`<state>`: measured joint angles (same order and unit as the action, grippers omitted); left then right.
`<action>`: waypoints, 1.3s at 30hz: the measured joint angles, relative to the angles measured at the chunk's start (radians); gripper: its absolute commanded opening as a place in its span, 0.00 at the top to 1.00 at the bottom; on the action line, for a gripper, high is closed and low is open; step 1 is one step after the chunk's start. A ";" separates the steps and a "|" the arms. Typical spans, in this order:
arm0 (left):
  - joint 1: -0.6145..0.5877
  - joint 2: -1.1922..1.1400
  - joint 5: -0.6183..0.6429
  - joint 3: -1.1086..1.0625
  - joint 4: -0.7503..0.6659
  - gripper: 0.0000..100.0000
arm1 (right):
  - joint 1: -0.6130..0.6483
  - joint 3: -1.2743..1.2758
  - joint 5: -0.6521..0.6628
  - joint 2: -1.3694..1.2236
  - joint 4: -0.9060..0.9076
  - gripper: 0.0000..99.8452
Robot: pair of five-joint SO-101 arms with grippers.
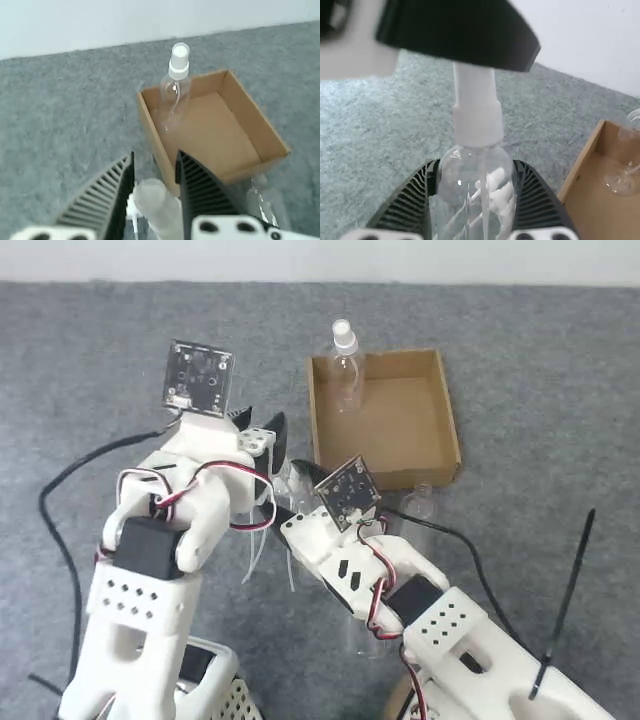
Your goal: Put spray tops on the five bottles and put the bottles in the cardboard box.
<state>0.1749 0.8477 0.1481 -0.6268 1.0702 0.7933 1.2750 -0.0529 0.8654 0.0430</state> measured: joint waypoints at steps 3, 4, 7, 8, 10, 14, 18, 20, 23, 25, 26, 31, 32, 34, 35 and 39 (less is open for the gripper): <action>0.002 0.000 0.000 0.000 0.000 0.88 | 0.000 0.000 0.000 0.000 0.000 0.99; 0.002 0.000 -0.003 0.000 0.000 0.88 | 0.000 0.000 0.000 0.000 0.000 0.99; -0.034 0.000 -0.031 0.049 0.025 0.88 | 0.000 0.000 0.000 0.000 0.000 0.99; -0.049 0.002 -0.035 0.077 0.043 0.88 | 0.000 0.000 0.000 0.000 0.000 0.99; -0.091 0.026 -0.044 0.132 0.089 0.88 | -0.006 0.000 0.000 0.000 0.000 0.99; -0.209 0.163 -0.044 0.152 0.147 0.88 | -0.043 0.000 0.000 0.000 0.000 0.99; -0.233 0.359 -0.044 0.009 0.132 0.88 | -0.100 -0.064 -0.002 0.000 0.083 0.99; -0.236 0.434 -0.044 -0.109 0.107 0.87 | -0.121 -0.140 -0.003 0.000 0.143 0.99; -0.226 0.512 -0.046 -0.265 0.084 0.81 | -0.135 -0.259 -0.003 -0.002 0.221 0.99; -0.193 0.552 -0.064 -0.338 0.083 0.77 | -0.135 -0.341 -0.003 -0.028 0.259 0.99; -0.176 0.568 -0.080 -0.361 0.083 0.76 | -0.133 -0.385 -0.003 -0.054 0.275 0.99; -0.086 0.609 -0.098 -0.451 0.080 0.73 | -0.135 -0.600 -0.003 -0.261 0.327 0.99; -0.071 0.605 -0.098 -0.459 0.080 0.72 | -0.135 -0.635 -0.003 -0.304 0.338 0.99; -0.041 0.606 -0.100 -0.468 0.080 0.71 | -0.133 -0.701 -0.003 -0.374 0.358 0.99; -0.034 0.606 -0.100 -0.468 0.080 0.71 | -0.133 -0.726 -0.003 -0.397 0.368 0.99; -0.031 0.614 -0.101 -0.526 -0.009 0.71 | -0.133 -0.781 -0.003 -0.408 0.445 0.99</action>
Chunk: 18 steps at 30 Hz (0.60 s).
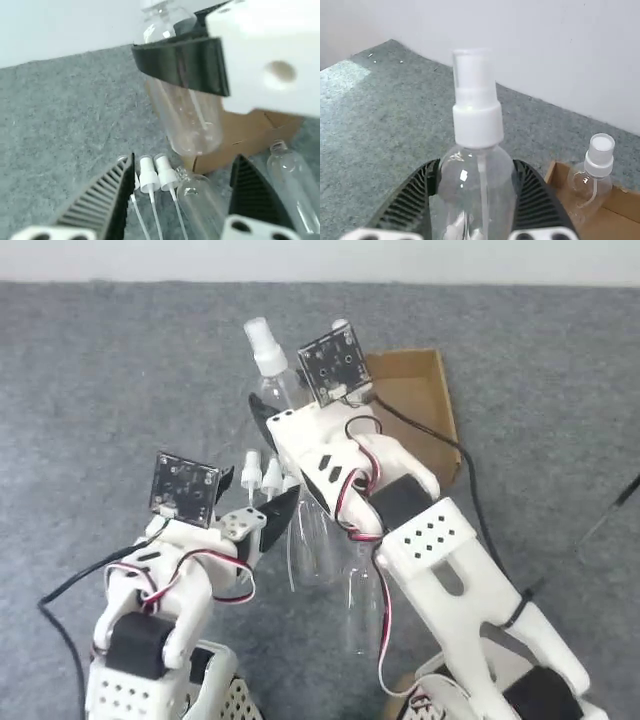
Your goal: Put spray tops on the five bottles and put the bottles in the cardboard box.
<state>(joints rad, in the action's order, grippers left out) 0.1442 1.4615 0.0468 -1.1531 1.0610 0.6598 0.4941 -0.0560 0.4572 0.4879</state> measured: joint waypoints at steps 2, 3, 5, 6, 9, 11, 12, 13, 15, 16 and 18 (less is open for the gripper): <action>-0.012 -0.009 0.000 -0.046 -0.060 0.71 | 0.000 -0.006 -0.002 0.006 0.052 0.99; -0.018 -0.009 0.000 -0.060 -0.083 0.71 | 0.000 -0.006 -0.003 0.017 0.080 0.99; -0.028 -0.009 -0.009 -0.069 -0.103 0.71 | 0.000 -0.006 -0.003 0.052 0.130 0.99; -0.029 -0.009 -0.017 -0.069 -0.107 0.71 | 0.000 -0.006 -0.003 0.075 0.157 0.99; -0.026 -0.006 -0.026 -0.069 -0.110 0.71 | -0.005 -0.006 -0.003 0.132 0.212 0.99; -0.028 -0.006 -0.028 -0.069 -0.112 0.71 | -0.006 -0.006 -0.003 0.161 0.242 0.99; -0.029 -0.005 -0.028 -0.069 -0.112 0.71 | -0.006 -0.006 -0.003 0.175 0.258 0.99; -0.029 -0.005 -0.028 -0.069 -0.112 0.71 | -0.006 -0.006 -0.003 0.187 0.272 0.99; -0.029 -0.005 -0.028 -0.069 -0.112 0.71 | -0.006 -0.006 -0.003 0.207 0.282 0.99; -0.029 -0.005 -0.028 -0.069 -0.112 0.71 | -0.006 -0.006 -0.003 0.212 0.281 0.99; -0.029 -0.005 -0.028 -0.068 -0.094 0.71 | -0.006 0.002 -0.003 0.218 0.238 0.99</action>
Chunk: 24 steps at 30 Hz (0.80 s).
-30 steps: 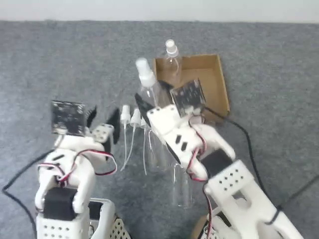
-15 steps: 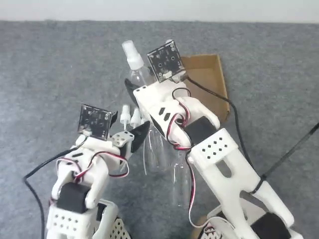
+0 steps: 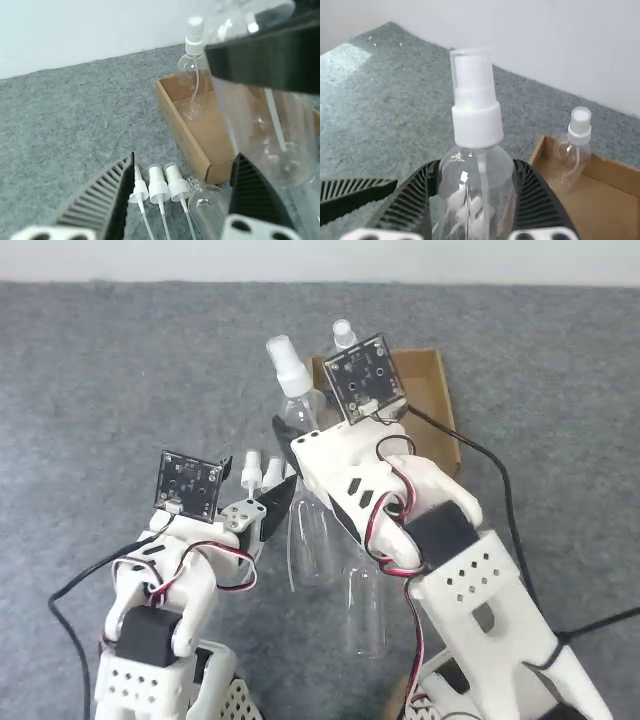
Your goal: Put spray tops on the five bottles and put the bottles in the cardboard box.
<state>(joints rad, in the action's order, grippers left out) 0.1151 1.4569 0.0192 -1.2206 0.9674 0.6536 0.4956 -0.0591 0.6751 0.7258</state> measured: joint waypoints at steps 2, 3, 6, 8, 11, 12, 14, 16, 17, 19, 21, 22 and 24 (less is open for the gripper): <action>0.000 0.012 0.000 0.018 0.051 0.71 | 0.000 0.041 0.000 0.005 -0.068 0.99; 0.002 0.023 0.000 0.032 0.077 0.71 | 0.002 0.072 0.000 0.005 -0.103 0.99; 0.002 0.063 0.000 0.046 0.118 0.71 | 0.006 0.146 -0.002 0.005 -0.196 0.99; 0.002 0.077 0.000 0.048 0.121 0.71 | 0.005 0.172 -0.002 0.005 -0.235 0.99; 0.002 0.081 0.000 0.048 0.121 0.71 | 0.008 0.184 -0.002 0.005 -0.255 0.99; 0.002 0.081 0.000 0.048 0.112 0.71 | 0.014 0.184 -0.002 0.005 -0.258 0.99; 0.002 0.077 0.000 0.048 0.087 0.71 | 0.044 0.184 -0.002 0.005 -0.261 0.99; 0.002 0.048 0.000 0.048 0.063 0.71 | 0.078 0.184 -0.002 0.005 -0.264 0.99; 0.002 0.028 0.000 0.048 0.051 0.71 | 0.092 0.184 -0.002 0.005 -0.264 0.99; 0.003 -0.002 0.000 0.048 0.023 0.71 | 0.112 0.184 -0.002 0.005 -0.264 0.99; 0.002 -0.034 0.005 0.048 0.008 0.71 | 0.117 0.184 -0.002 0.012 -0.264 0.99; 0.002 -0.046 0.005 0.048 0.003 0.71 | 0.115 0.184 -0.003 0.023 -0.264 0.99; 0.002 -0.063 0.000 0.048 -0.009 0.71 | 0.114 0.184 -0.003 0.052 -0.252 0.99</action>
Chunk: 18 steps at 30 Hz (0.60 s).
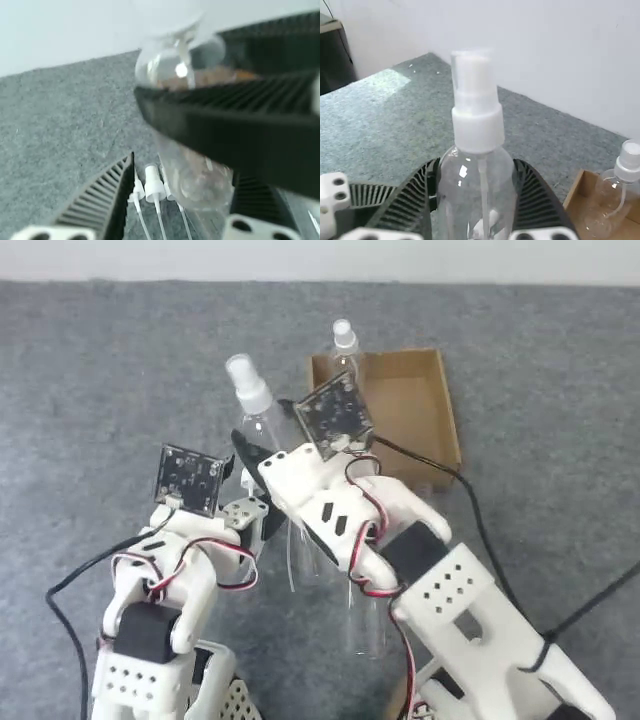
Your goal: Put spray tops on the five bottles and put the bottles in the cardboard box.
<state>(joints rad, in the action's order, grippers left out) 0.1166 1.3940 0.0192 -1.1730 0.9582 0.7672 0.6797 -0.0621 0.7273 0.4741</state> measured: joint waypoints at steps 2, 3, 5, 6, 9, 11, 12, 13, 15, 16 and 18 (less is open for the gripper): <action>0.000 -0.006 0.000 0.000 -0.011 0.71 | -0.002 0.000 0.000 0.035 0.032 0.99; 0.000 -0.009 0.000 0.000 -0.015 0.71 | -0.003 0.000 0.000 0.055 0.049 0.99; 0.000 -0.011 0.000 0.000 -0.021 0.71 | -0.008 0.000 0.002 0.091 0.083 0.99; 0.000 -0.012 0.000 0.000 -0.021 0.71 | -0.015 0.000 -0.002 0.103 0.095 0.99; 0.000 -0.020 0.000 0.000 -0.021 0.71 | -0.060 0.000 -0.002 0.117 0.104 0.99; -0.002 -0.021 0.000 -0.006 -0.021 0.71 | -0.114 0.000 0.000 0.117 0.106 0.99; -0.005 -0.021 0.000 -0.011 -0.021 0.71 | -0.149 0.000 0.012 0.117 0.106 0.99; -0.005 -0.021 0.000 -0.012 -0.021 0.71 | -0.187 0.000 0.031 0.114 0.106 0.99; -0.002 -0.021 0.000 -0.014 -0.021 0.71 | -0.265 -0.012 0.061 0.091 0.106 0.99; -0.002 -0.021 0.000 -0.021 -0.021 0.71 | -0.308 -0.026 0.071 0.068 0.106 0.99; -0.002 -0.021 0.000 -0.035 -0.021 0.71 | -0.388 -0.072 0.081 0.008 0.106 0.99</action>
<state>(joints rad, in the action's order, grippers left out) 0.1151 1.3725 0.0192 -1.2083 0.9367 0.3790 0.6076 0.0192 0.7350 0.5800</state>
